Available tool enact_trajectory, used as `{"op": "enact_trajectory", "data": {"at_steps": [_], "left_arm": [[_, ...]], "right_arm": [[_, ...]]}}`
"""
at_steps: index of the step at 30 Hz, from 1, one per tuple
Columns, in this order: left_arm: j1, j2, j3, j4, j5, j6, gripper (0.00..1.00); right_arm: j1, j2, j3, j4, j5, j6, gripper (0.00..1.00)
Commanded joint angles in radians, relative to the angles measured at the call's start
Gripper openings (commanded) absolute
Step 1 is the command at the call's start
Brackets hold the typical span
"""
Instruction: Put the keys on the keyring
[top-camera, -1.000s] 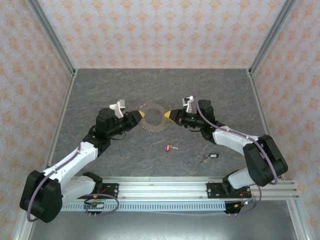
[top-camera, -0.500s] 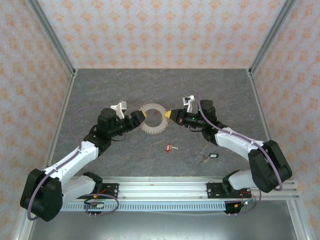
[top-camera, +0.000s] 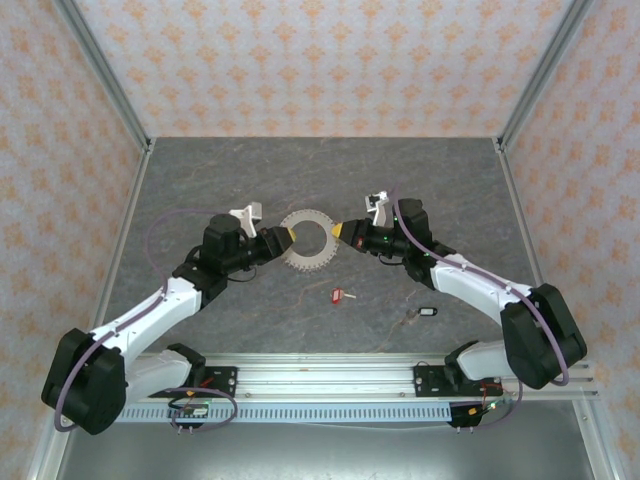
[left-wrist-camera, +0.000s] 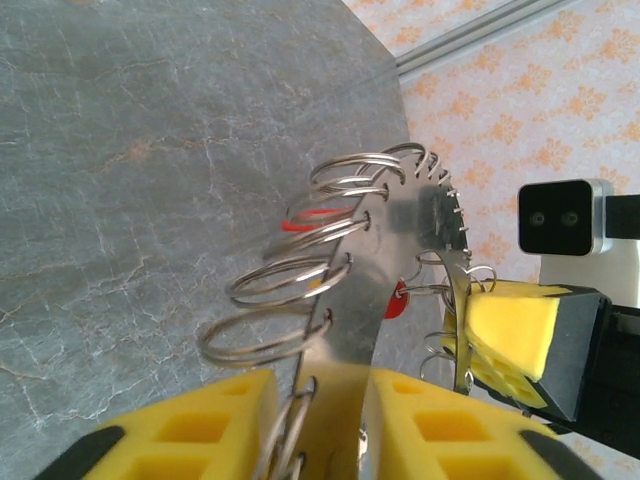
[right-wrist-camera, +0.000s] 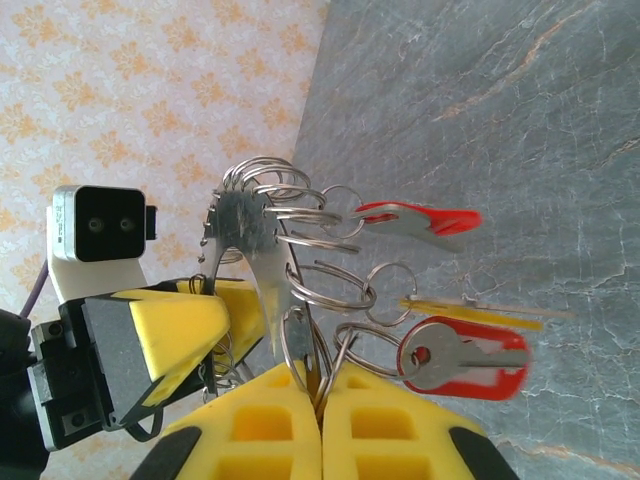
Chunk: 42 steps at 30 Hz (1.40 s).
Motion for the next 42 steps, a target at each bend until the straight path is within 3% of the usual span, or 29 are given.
{"op": "enact_trajectory", "data": {"at_steps": [1,4,12,18,22,28,32,36,42], "left_arm": [[-0.009,0.016,0.034,0.059,0.027,0.016,0.38],[-0.012,0.021,0.037,0.07,0.036,0.019,0.38],[-0.012,0.013,0.038,0.071,0.029,0.025,0.12],[-0.011,0.007,0.037,0.1,0.018,0.016,0.0],[-0.012,-0.005,0.032,0.128,0.008,0.025,0.0],[-0.012,-0.025,0.021,0.201,-0.008,0.046,0.0],[-0.012,-0.035,-0.007,0.316,-0.019,0.06,0.0],[-0.02,-0.053,0.013,0.297,-0.006,0.161,0.0],[-0.019,-0.058,0.039,0.334,0.128,0.246,0.0]], "right_arm": [[0.008,-0.016,0.046,0.024,0.009,-0.024,0.06],[0.007,-0.008,0.05,0.015,0.014,-0.031,0.06],[0.007,0.007,0.048,0.009,0.033,-0.038,0.08],[0.007,-0.001,0.047,0.012,0.038,-0.038,0.13],[0.006,-0.038,0.026,0.002,0.089,-0.053,0.25],[0.002,-0.182,-0.03,-0.115,0.263,-0.17,0.42],[0.001,-0.29,-0.089,-0.11,0.321,-0.282,0.43],[0.002,-0.387,-0.199,0.025,0.376,-0.415,0.42],[0.029,-0.47,-0.298,0.096,0.43,-0.671,0.41]]}}
